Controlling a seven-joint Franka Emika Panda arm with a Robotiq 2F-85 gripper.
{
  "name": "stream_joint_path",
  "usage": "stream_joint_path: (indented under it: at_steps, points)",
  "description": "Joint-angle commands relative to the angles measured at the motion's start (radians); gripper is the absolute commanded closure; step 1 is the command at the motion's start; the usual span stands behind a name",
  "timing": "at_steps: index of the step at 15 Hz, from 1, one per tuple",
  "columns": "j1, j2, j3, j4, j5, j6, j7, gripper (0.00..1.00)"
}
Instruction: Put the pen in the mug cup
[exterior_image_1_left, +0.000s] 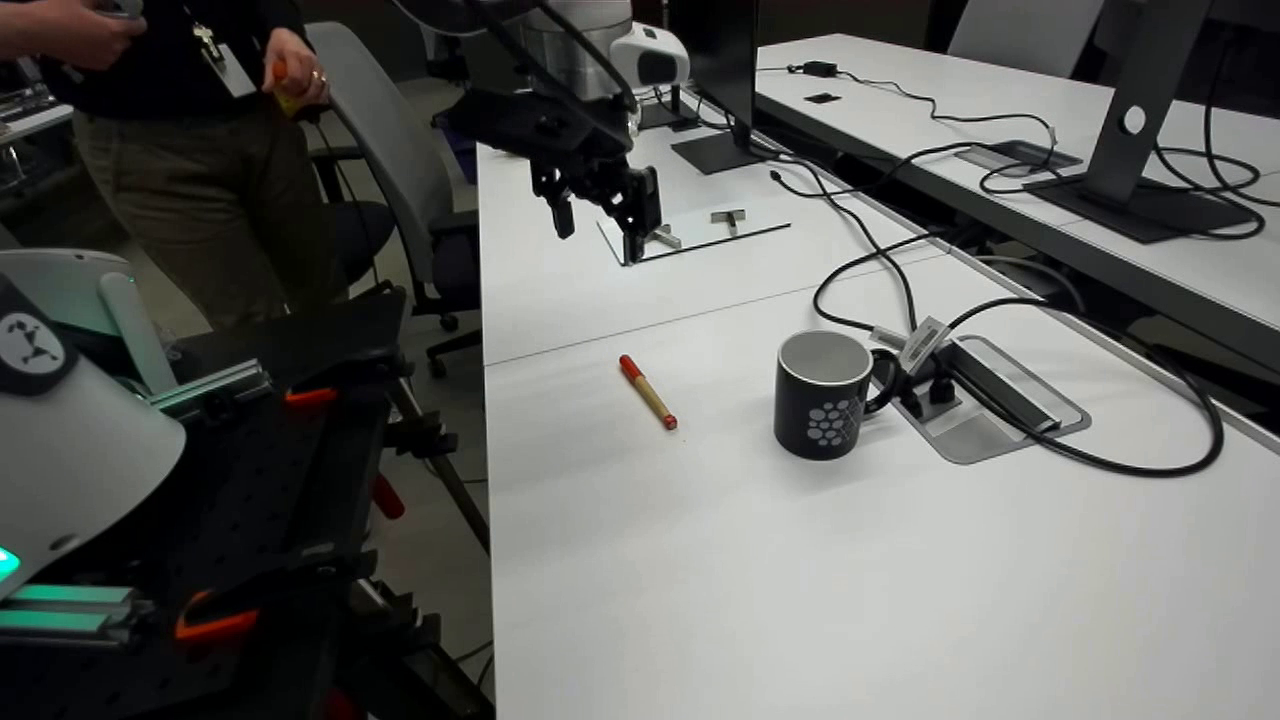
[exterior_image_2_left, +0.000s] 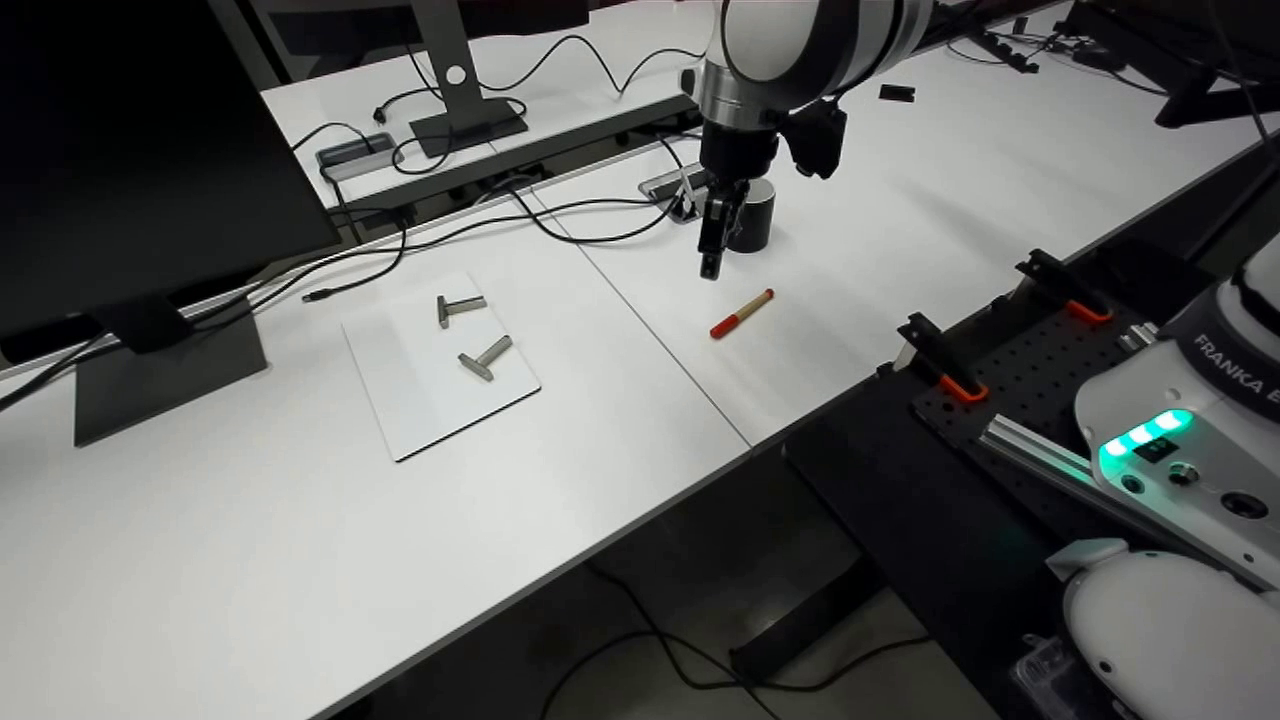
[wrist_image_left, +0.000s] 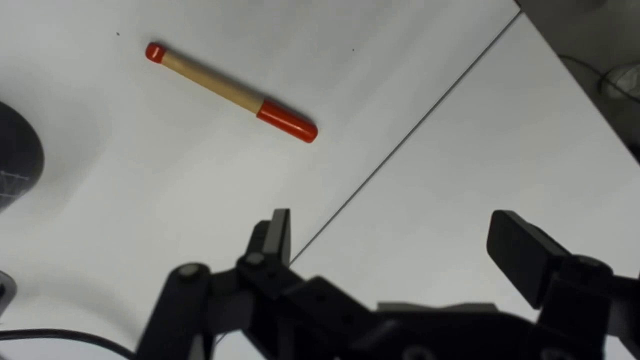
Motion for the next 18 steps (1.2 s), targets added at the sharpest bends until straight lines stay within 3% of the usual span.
stream_joint_path:
  at_steps: [1,5,9,10,11,14,18]
  points:
    - [-0.135,0.052,0.093,-0.023,0.020,-0.038,-0.240,0.00]
    - [-0.186,0.096,0.078,-0.012,-0.009,-0.168,-0.440,0.00]
    - [-0.097,0.094,-0.017,0.018,-0.039,-0.256,-0.460,0.00]
    - [-0.063,0.088,-0.046,0.026,-0.046,-0.257,-0.420,0.00]
    - [-0.100,0.090,-0.019,0.000,0.003,-0.221,-0.469,0.00]
    - [-0.061,0.091,-0.045,0.017,-0.006,-0.230,-0.458,0.00]
    - [-0.027,0.130,-0.069,0.027,-0.048,-0.110,-0.464,0.00]
